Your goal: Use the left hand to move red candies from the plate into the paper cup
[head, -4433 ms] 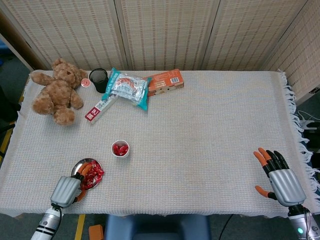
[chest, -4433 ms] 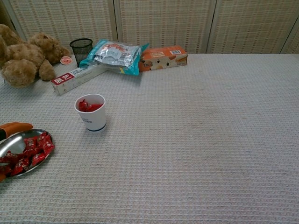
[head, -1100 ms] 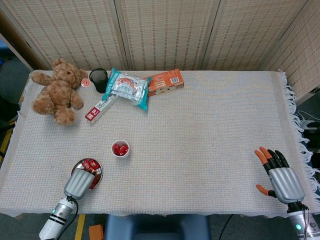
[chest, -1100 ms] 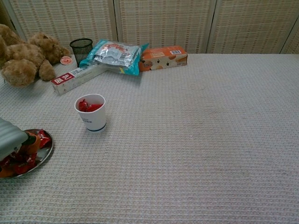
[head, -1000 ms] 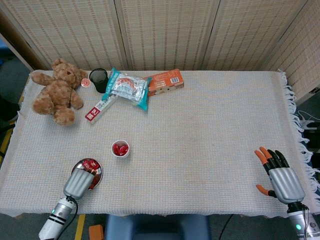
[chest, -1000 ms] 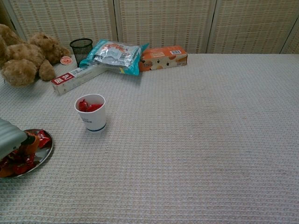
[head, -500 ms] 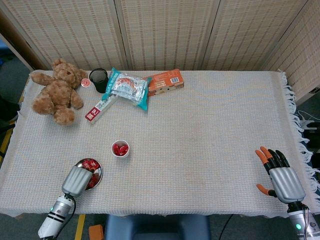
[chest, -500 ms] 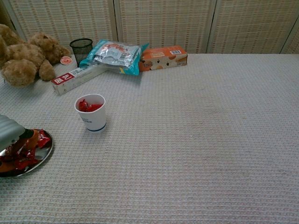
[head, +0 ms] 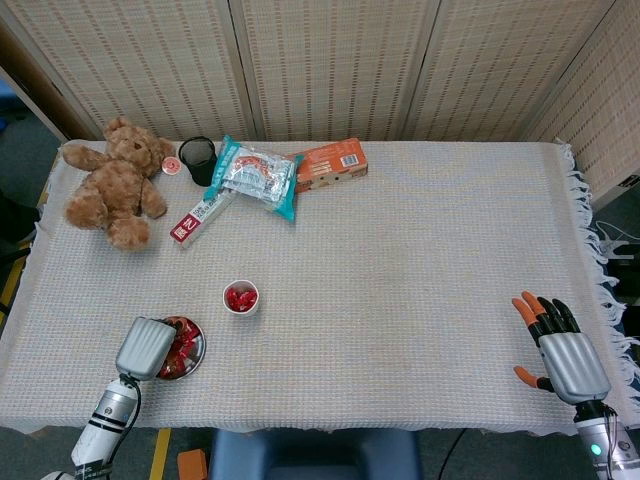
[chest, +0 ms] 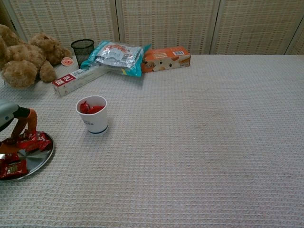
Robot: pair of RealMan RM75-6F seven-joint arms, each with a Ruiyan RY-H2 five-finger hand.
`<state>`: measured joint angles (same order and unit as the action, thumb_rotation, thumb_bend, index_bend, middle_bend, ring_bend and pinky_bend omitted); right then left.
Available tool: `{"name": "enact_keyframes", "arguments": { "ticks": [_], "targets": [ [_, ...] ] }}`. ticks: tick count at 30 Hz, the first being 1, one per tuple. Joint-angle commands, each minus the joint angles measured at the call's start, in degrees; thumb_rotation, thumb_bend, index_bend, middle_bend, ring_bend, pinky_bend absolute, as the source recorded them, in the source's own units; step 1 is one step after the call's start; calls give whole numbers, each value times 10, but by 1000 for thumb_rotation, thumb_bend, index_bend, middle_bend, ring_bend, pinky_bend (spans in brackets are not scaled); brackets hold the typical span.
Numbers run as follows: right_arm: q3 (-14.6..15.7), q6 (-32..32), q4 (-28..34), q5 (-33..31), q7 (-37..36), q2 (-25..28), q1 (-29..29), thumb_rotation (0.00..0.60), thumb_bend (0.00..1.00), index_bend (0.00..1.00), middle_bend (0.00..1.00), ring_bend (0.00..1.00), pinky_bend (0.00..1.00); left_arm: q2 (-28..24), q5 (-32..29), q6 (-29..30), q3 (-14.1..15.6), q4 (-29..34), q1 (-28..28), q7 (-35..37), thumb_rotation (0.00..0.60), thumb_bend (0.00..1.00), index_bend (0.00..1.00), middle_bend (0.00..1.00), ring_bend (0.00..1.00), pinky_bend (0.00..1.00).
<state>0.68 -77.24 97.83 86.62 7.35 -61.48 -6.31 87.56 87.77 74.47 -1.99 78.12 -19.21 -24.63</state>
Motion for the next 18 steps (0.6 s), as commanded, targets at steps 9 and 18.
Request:
{"name": "enact_keyframes", "arguments": {
  "ticks": [9,18],
  "targets": [
    [-3,10,-2,-11,3,-3,-5,600,86,0,0,0,0,-16,-38,-27,-63,82,-50,-37,600,669,770,790,780,1000],
    [-6,13,-3,-18,2,-2,-6,600,86,0,0,0,0,28,-84,-73,-112,96,-120,-121,600,667,770,789,783,1000]
  ]
}}
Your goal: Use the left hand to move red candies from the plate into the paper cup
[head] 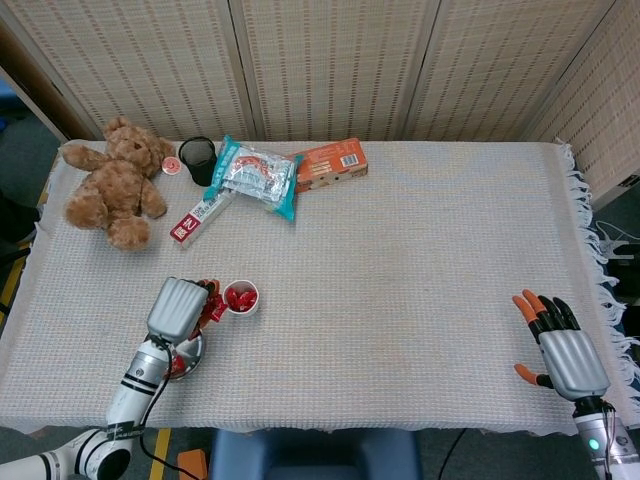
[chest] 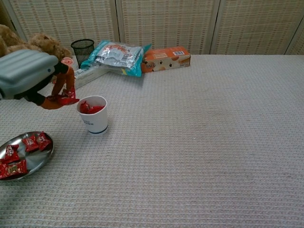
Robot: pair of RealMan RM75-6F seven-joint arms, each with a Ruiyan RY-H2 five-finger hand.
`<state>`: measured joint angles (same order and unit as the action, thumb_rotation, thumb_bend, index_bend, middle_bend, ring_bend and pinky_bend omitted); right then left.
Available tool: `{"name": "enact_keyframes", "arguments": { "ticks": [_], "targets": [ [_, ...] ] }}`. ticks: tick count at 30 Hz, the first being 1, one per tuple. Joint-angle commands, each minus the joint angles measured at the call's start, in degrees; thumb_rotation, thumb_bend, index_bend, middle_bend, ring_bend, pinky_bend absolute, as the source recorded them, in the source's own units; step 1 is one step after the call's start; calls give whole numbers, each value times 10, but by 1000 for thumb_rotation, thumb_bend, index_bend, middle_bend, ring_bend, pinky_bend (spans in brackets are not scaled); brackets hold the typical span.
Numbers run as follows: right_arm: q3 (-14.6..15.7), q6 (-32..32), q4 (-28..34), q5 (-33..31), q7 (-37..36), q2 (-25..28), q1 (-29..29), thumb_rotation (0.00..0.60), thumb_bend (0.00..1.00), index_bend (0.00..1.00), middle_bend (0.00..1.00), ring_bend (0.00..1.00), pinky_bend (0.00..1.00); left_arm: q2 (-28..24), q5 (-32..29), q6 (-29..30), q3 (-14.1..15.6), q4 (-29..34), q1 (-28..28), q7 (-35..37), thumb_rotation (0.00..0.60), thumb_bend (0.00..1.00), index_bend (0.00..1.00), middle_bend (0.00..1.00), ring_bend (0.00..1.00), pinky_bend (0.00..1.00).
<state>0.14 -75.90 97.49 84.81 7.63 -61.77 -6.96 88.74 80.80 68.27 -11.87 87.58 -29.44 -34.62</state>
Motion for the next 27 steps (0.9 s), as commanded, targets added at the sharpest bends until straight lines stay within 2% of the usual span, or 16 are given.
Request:
{"name": "enact_keyframes", "arguments": {
  "ticks": [1,9,17,24,27],
  "targets": [
    [-1,-1,0,-1,-2,1,0,600,86,0,0,0,0,23,-20,-14,-16,-2,-25,-32,600,667,770,789,783,1000],
    [0,-1,0,0,-9,4,0,600,86,0,0,0,0,68,-52,-27,-20,-57,-59,-77,600,665,768,788,783,1000],
    [-1,-6,0,1,-12,6,2,600,86,0,0,0,0,93,-49,-16,-9,-113,-74,-89,600,668,741,765,783,1000],
    [-1,-5,0,0,-11,5,1,600,86,0,0,0,0,91,-58,-24,7,-116,-80,-129,600,650,568,679,783,1000],
    [-1,-6,0,0,-12,6,2,600,86,0,0,0,0,87,-65,-24,10,-107,-82,-145,600,626,466,611,782,1000]
  ]
}}
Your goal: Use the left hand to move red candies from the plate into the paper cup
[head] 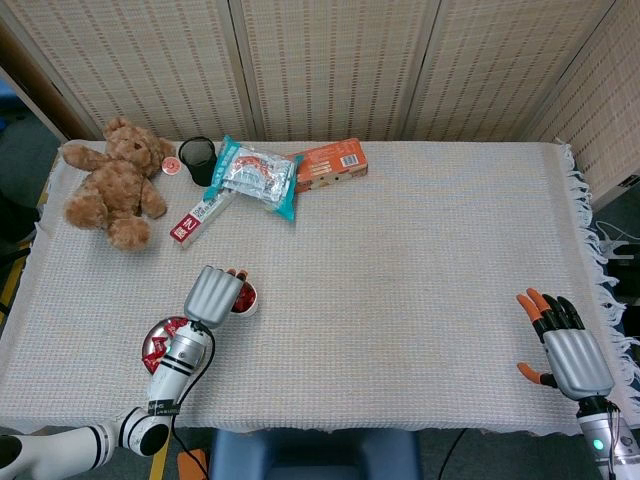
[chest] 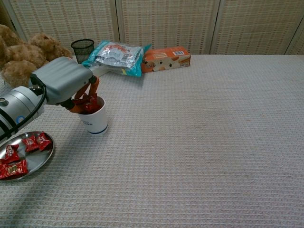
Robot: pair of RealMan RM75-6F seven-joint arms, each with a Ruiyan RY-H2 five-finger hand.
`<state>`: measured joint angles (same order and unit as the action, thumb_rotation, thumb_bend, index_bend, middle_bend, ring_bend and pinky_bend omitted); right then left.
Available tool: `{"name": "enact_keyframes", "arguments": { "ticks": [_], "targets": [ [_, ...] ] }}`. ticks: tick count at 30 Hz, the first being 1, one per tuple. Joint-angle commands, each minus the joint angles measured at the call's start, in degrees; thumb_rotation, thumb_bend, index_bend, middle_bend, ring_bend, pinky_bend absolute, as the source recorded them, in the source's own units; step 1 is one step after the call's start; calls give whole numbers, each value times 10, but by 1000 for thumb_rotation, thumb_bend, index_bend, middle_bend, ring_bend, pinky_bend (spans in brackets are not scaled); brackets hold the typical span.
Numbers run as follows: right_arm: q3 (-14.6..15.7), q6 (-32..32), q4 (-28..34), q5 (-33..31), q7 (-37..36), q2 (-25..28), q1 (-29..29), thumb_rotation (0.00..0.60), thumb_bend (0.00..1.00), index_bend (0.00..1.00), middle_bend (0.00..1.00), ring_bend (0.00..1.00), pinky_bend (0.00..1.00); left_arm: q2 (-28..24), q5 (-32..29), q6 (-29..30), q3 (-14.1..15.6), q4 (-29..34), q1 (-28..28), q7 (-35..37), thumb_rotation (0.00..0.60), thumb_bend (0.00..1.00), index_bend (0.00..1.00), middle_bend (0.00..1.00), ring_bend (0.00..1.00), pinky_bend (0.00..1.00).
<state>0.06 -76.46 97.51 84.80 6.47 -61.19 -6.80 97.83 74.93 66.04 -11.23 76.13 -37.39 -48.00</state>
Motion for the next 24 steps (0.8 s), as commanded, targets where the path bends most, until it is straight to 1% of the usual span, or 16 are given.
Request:
{"name": "enact_keyframes", "arguments": {
  "ticks": [1,3,9,14,21,24],
  "targets": [
    [0,-1,0,1,0,0,0,600,86,0,0,0,0,-6,-6,0,5,12,-2,-13,600,620,447,594,782,1000],
    [0,-1,0,1,0,0,1,600,86,0,0,0,0,-9,-5,4,6,18,-2,-15,600,600,400,548,783,1000],
    [1,-2,1,3,0,0,1,600,86,0,0,0,0,-16,-3,12,11,33,-4,-21,600,555,319,454,783,1000],
    [1,-5,1,4,0,1,2,600,86,0,0,0,0,-19,-7,14,16,36,-3,-22,600,549,306,437,783,1000],
    [1,-1,0,3,2,-1,0,600,86,0,0,0,0,-26,5,26,25,51,-1,-19,600,550,299,431,783,1000],
    [2,-3,1,4,2,-1,1,600,86,0,0,0,0,-29,11,33,26,56,-1,-19,600,535,290,412,782,1000]
  ]
}}
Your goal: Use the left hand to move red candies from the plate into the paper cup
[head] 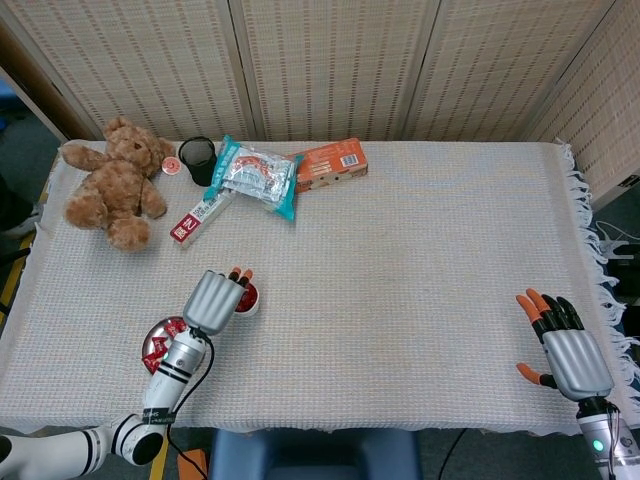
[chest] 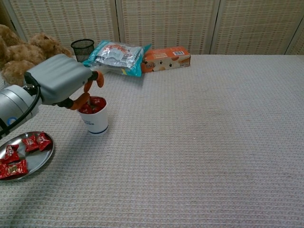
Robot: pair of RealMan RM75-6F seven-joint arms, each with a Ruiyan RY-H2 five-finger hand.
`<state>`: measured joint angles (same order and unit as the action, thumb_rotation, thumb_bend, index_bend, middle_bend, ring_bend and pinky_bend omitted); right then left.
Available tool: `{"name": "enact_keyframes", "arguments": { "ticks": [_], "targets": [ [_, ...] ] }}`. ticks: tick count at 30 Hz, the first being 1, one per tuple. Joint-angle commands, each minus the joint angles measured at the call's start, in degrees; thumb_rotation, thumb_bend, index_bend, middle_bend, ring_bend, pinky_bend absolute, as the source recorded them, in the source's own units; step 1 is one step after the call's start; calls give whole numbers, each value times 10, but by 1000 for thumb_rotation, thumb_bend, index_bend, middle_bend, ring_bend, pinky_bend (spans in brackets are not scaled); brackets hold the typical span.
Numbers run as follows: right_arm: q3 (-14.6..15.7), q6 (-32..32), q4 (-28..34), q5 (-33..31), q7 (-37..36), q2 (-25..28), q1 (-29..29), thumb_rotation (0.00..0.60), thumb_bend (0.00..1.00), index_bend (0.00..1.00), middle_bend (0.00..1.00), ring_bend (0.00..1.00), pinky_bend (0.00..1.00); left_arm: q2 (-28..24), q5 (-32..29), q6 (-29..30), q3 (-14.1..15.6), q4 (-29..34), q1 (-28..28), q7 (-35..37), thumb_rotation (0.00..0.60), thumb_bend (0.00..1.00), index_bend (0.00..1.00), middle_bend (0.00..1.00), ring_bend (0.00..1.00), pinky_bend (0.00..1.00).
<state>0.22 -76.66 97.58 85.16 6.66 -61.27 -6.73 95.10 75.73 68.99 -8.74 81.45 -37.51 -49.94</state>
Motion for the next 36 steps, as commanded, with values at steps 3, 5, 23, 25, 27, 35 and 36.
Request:
{"name": "enact_keyframes", "arguments": {
  "ticks": [3,5,23,25,27,35,36],
  "targets": [
    [0,-1,0,1,0,0,1,600,86,0,0,0,0,-4,5,6,2,6,2,3,600,507,242,361,783,1000],
    [1,-3,1,3,-2,1,2,600,86,0,0,0,0,-13,4,15,3,19,9,12,600,488,181,304,782,1000],
    [8,-8,5,19,-4,3,4,600,86,0,0,0,0,-153,19,24,74,109,114,239,600,421,0,0,768,1000],
    [8,-7,5,20,-3,3,3,600,86,0,0,0,0,-159,19,5,78,124,108,242,600,404,0,0,763,1000],
    [8,-7,5,21,-3,3,3,600,86,0,0,0,0,-155,32,1,75,127,100,238,600,388,0,0,761,1000],
    [8,-5,3,18,-5,3,3,600,86,0,0,0,0,-124,57,-31,48,109,61,280,600,374,0,0,760,1000],
    [8,-4,3,18,-5,3,2,600,86,0,0,0,0,-121,56,-36,45,106,57,281,600,374,0,0,760,1000]
  ]
}}
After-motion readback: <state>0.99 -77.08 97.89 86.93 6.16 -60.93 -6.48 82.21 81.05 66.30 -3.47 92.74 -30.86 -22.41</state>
